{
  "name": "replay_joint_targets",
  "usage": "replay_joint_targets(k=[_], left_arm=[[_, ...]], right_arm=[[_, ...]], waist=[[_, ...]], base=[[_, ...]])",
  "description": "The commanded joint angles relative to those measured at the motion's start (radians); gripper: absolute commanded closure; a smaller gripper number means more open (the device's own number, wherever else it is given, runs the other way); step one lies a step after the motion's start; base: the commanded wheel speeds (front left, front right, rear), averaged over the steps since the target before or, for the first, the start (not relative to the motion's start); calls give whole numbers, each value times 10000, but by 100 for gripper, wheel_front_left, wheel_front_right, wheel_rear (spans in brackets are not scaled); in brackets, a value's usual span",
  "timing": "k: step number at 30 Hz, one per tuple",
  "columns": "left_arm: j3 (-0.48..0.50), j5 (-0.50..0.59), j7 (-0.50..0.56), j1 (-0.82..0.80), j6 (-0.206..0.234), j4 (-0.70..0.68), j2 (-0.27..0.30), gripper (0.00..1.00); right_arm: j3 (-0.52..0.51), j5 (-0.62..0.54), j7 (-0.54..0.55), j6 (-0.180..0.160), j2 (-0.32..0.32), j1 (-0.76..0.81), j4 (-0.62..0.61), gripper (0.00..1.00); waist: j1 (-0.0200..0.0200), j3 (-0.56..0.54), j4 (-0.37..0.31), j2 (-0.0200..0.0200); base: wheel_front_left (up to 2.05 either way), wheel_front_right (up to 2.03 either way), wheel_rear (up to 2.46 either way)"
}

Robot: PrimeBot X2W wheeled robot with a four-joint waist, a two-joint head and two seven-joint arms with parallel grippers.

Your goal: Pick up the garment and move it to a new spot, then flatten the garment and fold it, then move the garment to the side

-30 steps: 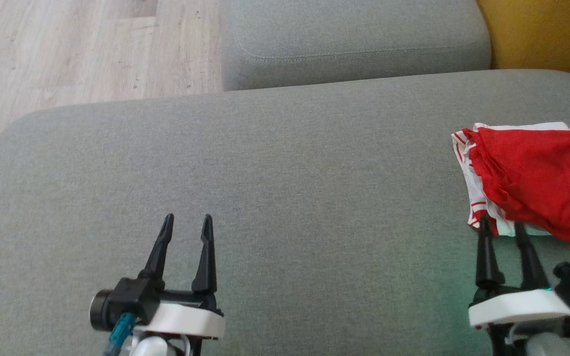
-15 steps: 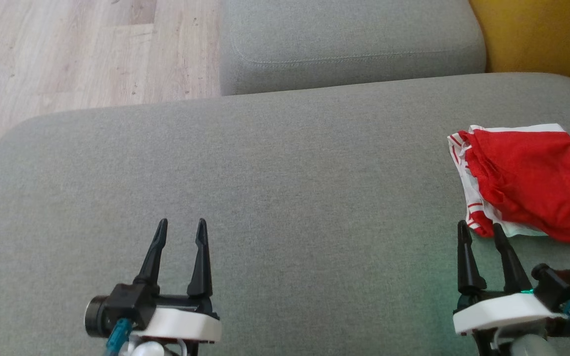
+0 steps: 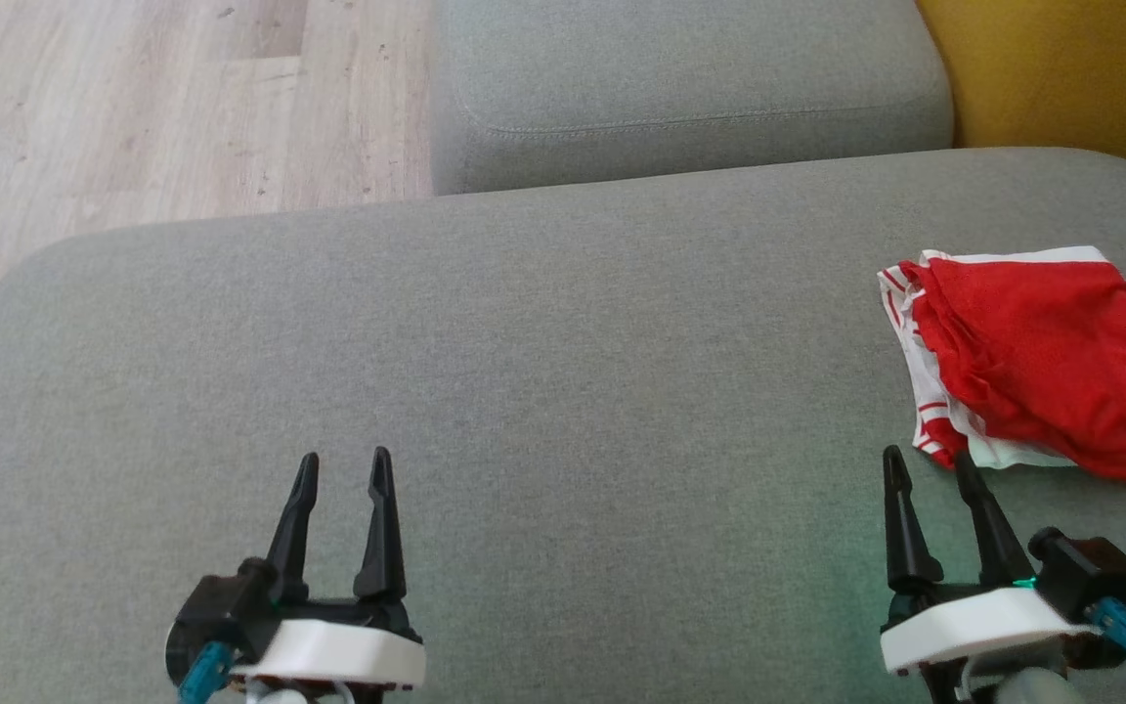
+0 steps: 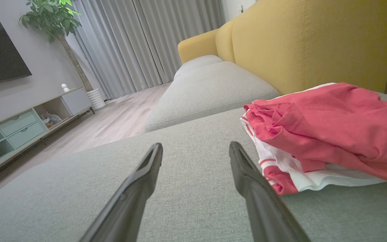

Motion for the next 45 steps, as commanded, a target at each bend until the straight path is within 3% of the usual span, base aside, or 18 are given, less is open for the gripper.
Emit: replay_joint_targets(k=[1,9,10,14,45], left_arm=[[415,78,-53,-253,9,-330,33,0],[480,-153,-53,-246,87,-231,33,0],[121,-132,0,6,35,102,0,100],[109,-193,29,149,38,563,-7,100],[869,-3214,845,-121,-264,457,68,100]], right_arm=[[242,4,-136,-7,-61,-299,-273,0],[238,111,-137,-7,-61,-344,-345,0],[10,94,0,0,-2,-1,-9,100],[29,153,28,0,3,118,483,100],[-261,3396,802,-2,-98,-241,231,100]], waist=[[0,8,-14,0],[0,70,-115,0],[0,67,-115,0],[1,77,-123,0],[1,151,-52,0]], base=[[0,0,0],[0,0,0],[0,0,0],[0,0,0],[0,0,0]])
